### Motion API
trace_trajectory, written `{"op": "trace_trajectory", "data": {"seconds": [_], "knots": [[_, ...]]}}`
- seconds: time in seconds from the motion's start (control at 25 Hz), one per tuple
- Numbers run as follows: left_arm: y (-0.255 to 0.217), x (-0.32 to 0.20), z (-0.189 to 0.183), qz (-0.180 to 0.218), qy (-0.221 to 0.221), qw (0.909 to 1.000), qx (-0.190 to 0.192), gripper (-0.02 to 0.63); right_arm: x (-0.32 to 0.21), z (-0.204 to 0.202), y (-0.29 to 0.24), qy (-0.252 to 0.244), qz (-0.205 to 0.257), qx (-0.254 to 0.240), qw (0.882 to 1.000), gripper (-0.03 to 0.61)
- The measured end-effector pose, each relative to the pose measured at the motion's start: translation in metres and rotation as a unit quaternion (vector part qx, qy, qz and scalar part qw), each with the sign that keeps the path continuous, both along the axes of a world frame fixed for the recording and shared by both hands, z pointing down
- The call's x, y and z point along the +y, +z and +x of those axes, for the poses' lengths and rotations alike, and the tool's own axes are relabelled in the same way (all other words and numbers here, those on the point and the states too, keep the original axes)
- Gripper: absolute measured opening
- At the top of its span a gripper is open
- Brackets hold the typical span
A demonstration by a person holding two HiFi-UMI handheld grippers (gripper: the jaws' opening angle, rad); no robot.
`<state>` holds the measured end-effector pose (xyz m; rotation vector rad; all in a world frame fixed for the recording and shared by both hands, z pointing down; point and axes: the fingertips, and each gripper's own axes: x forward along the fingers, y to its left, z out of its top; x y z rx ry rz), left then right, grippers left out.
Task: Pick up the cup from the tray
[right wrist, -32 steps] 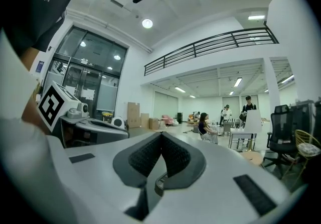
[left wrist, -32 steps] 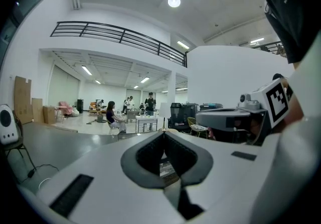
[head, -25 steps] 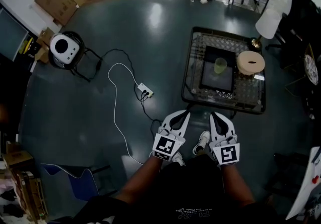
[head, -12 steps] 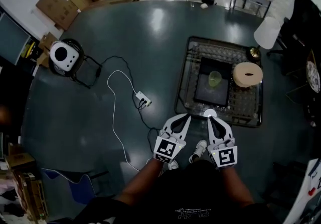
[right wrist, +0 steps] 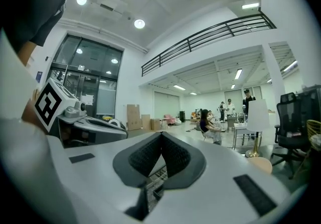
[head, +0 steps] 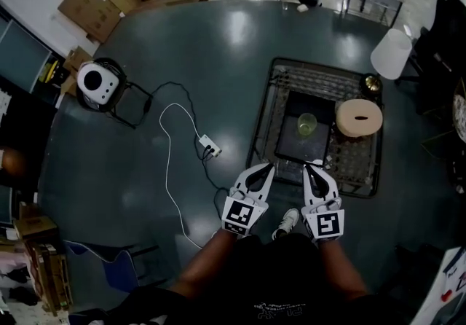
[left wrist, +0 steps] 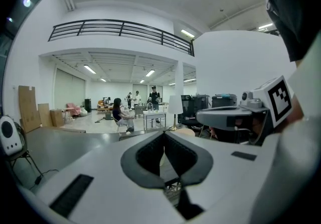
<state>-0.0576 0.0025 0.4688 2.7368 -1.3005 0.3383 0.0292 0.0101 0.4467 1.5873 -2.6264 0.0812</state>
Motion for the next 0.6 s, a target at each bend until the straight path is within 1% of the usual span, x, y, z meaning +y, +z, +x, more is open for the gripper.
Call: {"op": "trace_trajectory", "data": {"seconds": [0.08,0.16,0.24,0.36,0.6], "knots": [[-0.002,-0.005,0.004,-0.007,-0.011,0.9999,0.009,0.009,-0.005,0.008,0.000,-0.001,-0.003,-0.009,1.000,0.009],[-0.008,-0.011,0.007,-0.012,-0.022,0.9992,0.029,0.009,-0.010,0.013,-0.004,-0.006,0.002,-0.020,1.000,0.009],[-0.015,-0.017,0.011,-0.008,-0.027,0.9988,0.041,0.009,-0.015,0.018,-0.010,-0.009,0.009,-0.024,1.000,0.009],[-0.017,-0.022,0.017,-0.004,-0.024,0.9989,0.039,0.009,-0.022,0.024,-0.010,-0.006,0.013,-0.024,1.000,0.009],[-0.004,-0.033,0.024,-0.012,-0.016,0.9994,0.028,0.009,-0.035,0.030,-0.007,0.003,0.015,-0.019,1.000,0.009]]}}
